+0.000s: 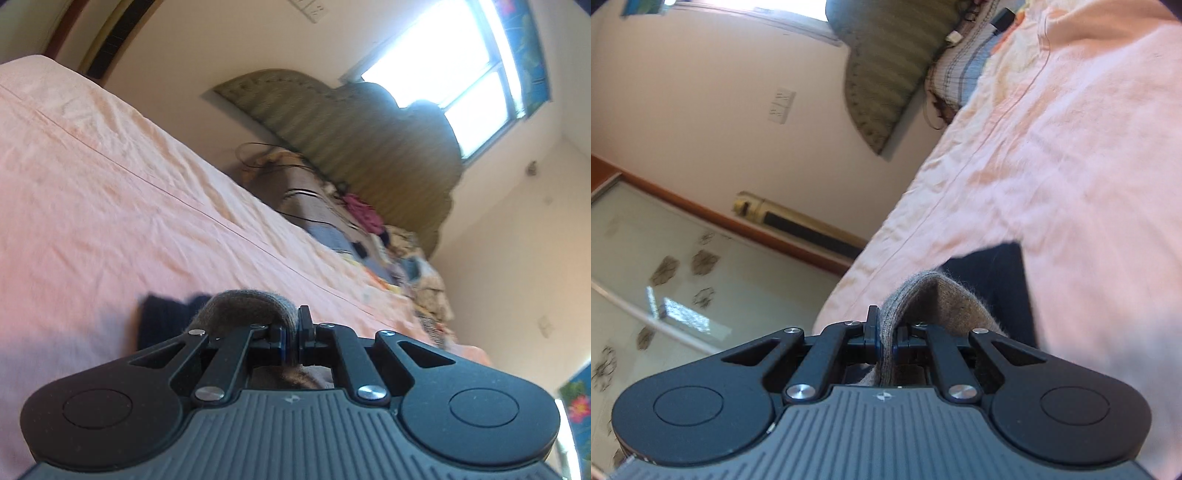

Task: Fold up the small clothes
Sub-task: 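Carry the hem over the sweater toward the collar with both grippers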

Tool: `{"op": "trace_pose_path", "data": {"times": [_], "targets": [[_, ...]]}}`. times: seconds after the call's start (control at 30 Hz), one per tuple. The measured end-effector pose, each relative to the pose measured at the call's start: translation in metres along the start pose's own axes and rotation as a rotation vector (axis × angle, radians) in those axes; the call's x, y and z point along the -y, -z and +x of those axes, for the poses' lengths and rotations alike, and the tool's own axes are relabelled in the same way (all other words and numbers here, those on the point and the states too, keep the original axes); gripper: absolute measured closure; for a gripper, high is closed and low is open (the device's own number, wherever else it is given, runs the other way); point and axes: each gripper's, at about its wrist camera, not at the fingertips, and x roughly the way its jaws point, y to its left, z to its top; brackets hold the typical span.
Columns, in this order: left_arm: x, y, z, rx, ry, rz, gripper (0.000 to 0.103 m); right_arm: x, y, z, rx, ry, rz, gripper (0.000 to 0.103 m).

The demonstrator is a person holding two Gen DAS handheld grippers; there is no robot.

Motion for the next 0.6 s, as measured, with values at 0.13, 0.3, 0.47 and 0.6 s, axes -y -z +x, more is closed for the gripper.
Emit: {"op": "trace_pose_path", "data": {"times": [0.13, 0.3, 0.47, 0.6], "targets": [[-0.029, -0.009, 0.036, -0.01, -0.123, -0.106, 0.085, 0.025, -0.011, 0.038, 0.04, 0.068, 0.077, 0.024], [-0.028, 0.022, -0.024, 0.177, -0.185, -0.108, 0.0, 0.013, 0.012, 0.009, 0.101, 0.049, 0.011, 0.005], [-0.021, 0.092, -0.102, 0.176, -0.181, -0.103, 0.0, 0.013, 0.057, -0.079, 0.081, 0.073, -0.07, 0.002], [-0.036, 0.159, -0.142, 0.143, -0.141, -0.284, 0.0, 0.037, 0.106, -0.141, 0.086, 0.08, -0.006, 0.008]]}}
